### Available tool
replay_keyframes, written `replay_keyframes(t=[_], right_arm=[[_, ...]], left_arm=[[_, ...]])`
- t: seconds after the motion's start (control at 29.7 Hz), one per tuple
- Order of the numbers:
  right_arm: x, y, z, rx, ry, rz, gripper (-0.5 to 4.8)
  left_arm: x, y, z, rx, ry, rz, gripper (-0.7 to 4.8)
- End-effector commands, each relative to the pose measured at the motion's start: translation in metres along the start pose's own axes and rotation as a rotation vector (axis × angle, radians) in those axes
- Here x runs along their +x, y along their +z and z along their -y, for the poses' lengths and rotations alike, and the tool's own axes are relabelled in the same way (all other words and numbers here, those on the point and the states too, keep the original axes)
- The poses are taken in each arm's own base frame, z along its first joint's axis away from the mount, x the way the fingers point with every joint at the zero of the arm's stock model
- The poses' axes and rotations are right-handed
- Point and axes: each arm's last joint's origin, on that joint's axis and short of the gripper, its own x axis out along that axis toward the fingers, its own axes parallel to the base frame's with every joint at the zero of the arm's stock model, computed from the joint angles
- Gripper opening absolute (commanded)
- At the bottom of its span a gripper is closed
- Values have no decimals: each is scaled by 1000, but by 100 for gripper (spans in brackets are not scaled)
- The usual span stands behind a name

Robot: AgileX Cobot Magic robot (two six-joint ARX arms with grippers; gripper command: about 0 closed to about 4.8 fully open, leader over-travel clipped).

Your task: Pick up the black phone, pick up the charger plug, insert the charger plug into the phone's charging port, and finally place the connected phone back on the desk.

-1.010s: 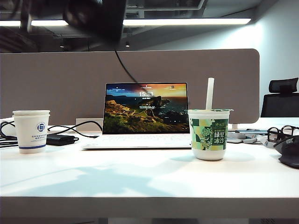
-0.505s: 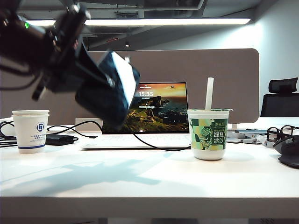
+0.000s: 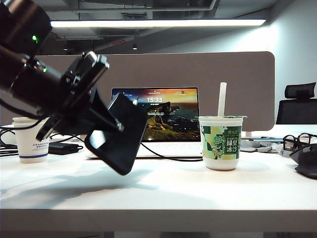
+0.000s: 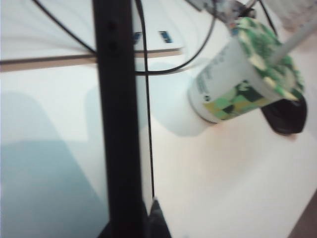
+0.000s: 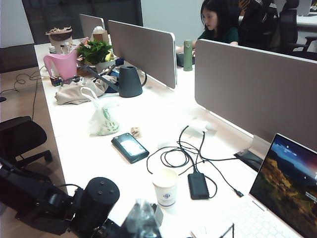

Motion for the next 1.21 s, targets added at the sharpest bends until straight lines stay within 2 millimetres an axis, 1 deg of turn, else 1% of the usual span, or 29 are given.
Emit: replay_keyframes(t=[0.03, 0.34, 0.61, 0.91, 0.94, 0.98, 1.04, 1.14, 1.21], right_arm=[[-1, 1, -1, -5, 1, 1, -4], [-1, 0, -1, -2, 0, -3, -4], [-1, 0, -1, -2, -1, -3, -4], [-1, 0, -1, -2, -2, -3, -4], [-1, 0, -1, -2, -2, -3, -4], [-1, 0, -1, -2, -2, -3, -4], [-1, 0, -1, -2, -2, -3, -4], [-1, 0, -1, -2, -2, -3, -4], [-1, 0, -1, -1, -2, -3, -4]], left_arm=[[3, 5, 0, -20, -10, 26, -6], [10, 1, -6, -146, 6, -5, -6], [12, -7, -11, -181, 72, -58, -6], [15, -12, -15, -195, 92, -91, -3], [15, -12, -15, -195, 92, -91, 12], [15, -13, -16, -196, 93, -92, 59], [15, -13, -16, -198, 107, -93, 124], [15, -14, -17, -201, 113, -97, 164], [14, -13, -16, -197, 113, -96, 221]])
